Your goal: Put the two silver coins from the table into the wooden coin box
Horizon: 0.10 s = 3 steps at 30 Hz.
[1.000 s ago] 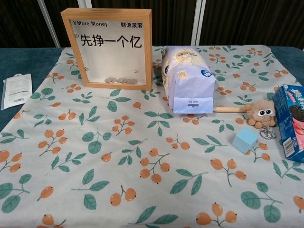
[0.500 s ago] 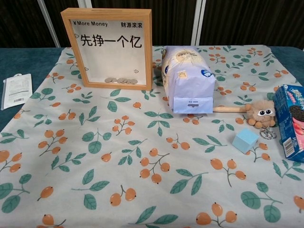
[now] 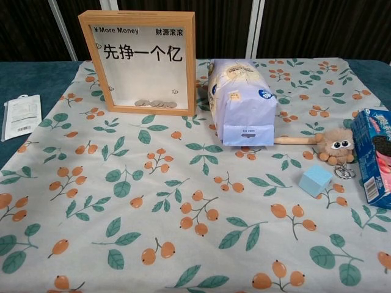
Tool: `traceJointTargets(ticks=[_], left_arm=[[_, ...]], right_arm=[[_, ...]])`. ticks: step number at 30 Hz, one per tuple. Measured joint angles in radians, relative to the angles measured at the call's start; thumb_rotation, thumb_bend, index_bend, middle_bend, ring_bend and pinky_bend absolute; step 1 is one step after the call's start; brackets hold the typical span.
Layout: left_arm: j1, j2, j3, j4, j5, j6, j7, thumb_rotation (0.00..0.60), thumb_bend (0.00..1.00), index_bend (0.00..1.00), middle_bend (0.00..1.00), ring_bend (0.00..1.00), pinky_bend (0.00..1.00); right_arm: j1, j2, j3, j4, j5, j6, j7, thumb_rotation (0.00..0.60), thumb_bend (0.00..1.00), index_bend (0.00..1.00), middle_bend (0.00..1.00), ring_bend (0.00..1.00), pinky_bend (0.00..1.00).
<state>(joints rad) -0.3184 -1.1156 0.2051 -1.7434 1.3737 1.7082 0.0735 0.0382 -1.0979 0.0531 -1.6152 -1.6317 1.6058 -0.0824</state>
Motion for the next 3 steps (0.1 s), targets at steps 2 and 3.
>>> traceJointTargets(ticks=[2, 3], left_arm=[[0.017, -0.016, -0.007, 0.018, 0.010, -0.009, 0.005, 0.600, 0.30, 0.19, 0.00, 0.00, 0.00], [0.023, -0.021, -0.011, 0.024, 0.011, -0.015, 0.007, 0.600, 0.30, 0.19, 0.00, 0.00, 0.00]], right_arm=[[-0.001, 0.000, 0.000, 0.000, -0.001, 0.002, 0.000, 0.600, 0.37, 0.19, 0.05, 0.02, 0.00], [-0.001, -0.001, 0.000, 0.000, -0.001, 0.003, 0.002, 0.600, 0.37, 0.19, 0.05, 0.02, 0.00]])
